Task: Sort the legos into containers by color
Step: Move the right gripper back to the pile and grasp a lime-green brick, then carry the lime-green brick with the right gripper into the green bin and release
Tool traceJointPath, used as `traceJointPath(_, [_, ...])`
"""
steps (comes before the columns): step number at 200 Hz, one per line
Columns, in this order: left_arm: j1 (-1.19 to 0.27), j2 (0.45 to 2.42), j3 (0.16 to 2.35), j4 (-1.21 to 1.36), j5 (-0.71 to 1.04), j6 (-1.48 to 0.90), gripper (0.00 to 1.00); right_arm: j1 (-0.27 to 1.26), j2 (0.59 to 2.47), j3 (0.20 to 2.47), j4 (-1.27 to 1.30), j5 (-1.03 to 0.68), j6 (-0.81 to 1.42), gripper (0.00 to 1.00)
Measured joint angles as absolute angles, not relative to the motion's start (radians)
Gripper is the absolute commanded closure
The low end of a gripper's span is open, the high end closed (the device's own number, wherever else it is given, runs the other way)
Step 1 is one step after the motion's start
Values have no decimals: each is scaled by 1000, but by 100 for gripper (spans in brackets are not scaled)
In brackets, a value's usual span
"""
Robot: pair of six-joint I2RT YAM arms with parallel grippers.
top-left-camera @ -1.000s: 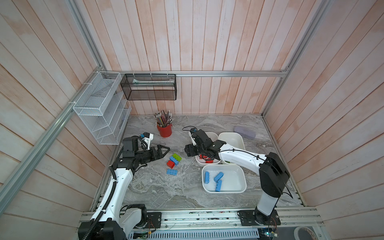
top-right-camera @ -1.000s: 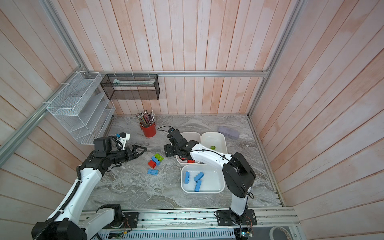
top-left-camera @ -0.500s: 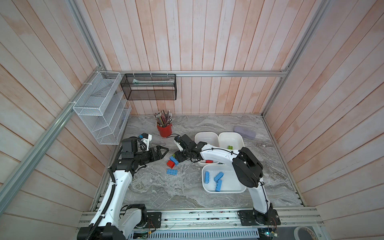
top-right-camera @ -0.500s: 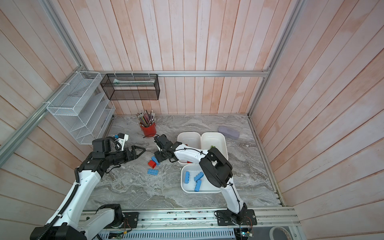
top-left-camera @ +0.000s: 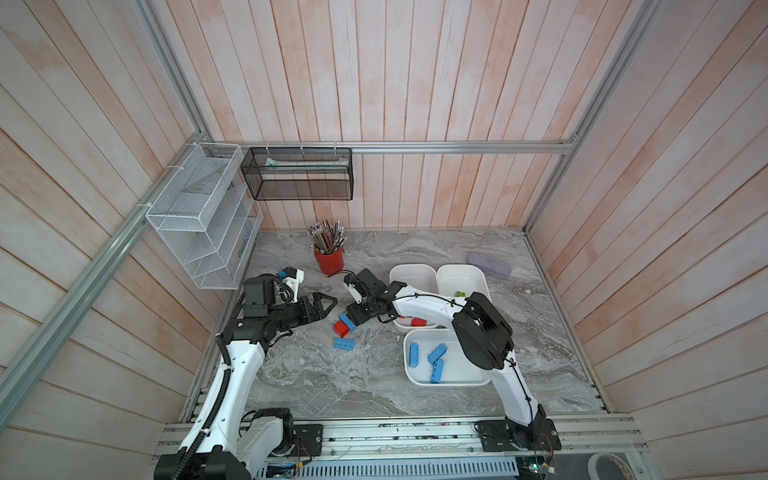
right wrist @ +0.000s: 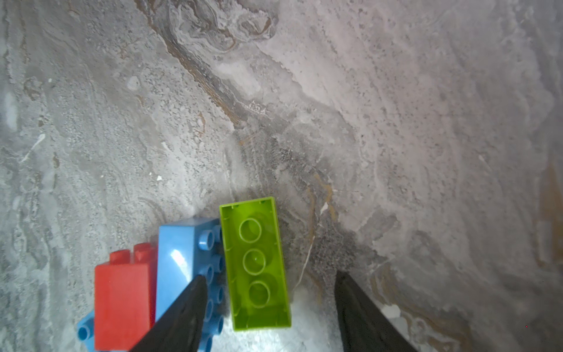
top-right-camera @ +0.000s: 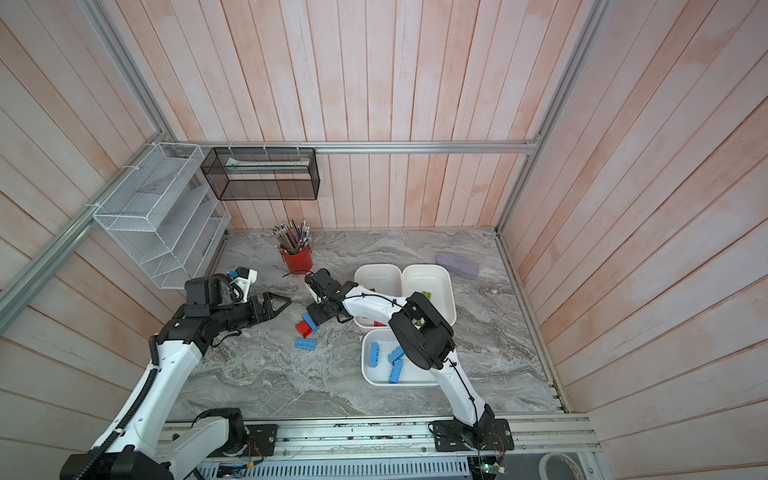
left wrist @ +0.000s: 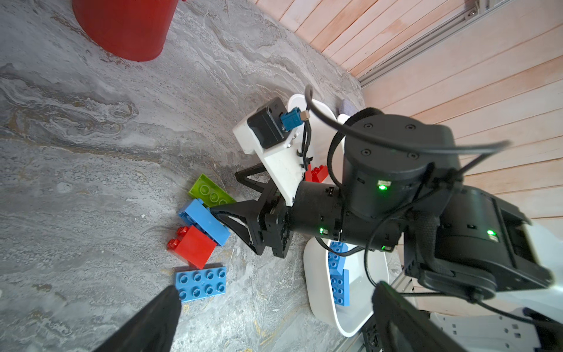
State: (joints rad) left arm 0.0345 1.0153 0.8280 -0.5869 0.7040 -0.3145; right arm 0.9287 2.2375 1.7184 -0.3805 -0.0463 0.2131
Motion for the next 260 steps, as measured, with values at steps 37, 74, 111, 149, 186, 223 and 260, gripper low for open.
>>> traceJointPath(37, [35,1015,828,-588,701,-308,0,934,2260,1748,-384,-52,209,36])
traceJointPath(74, [35,1015,828,-590,701,-304,0,935,2295,1783,-412,-35,209,40])
traceJointPath(111, [35,1015,828,-591,701,-299,0,936,2307,1785,-424,-21,208,40])
traceJointPath(149, [35,1016,828,-591,701,-298,0,936,2307,1783,-419,-21,209,46])
traceJointPath(186, [35,1020,828,-591,698,-295,0,938,2313,1800,-455,12,202,60])
traceJointPath(223, [35,1020,828,-591,699,-295,0,940,2313,1811,-495,72,204,69])
traceJointPath(260, [35,1020,828,-583,728,-310,0,935,2263,1765,-494,76,214,70])
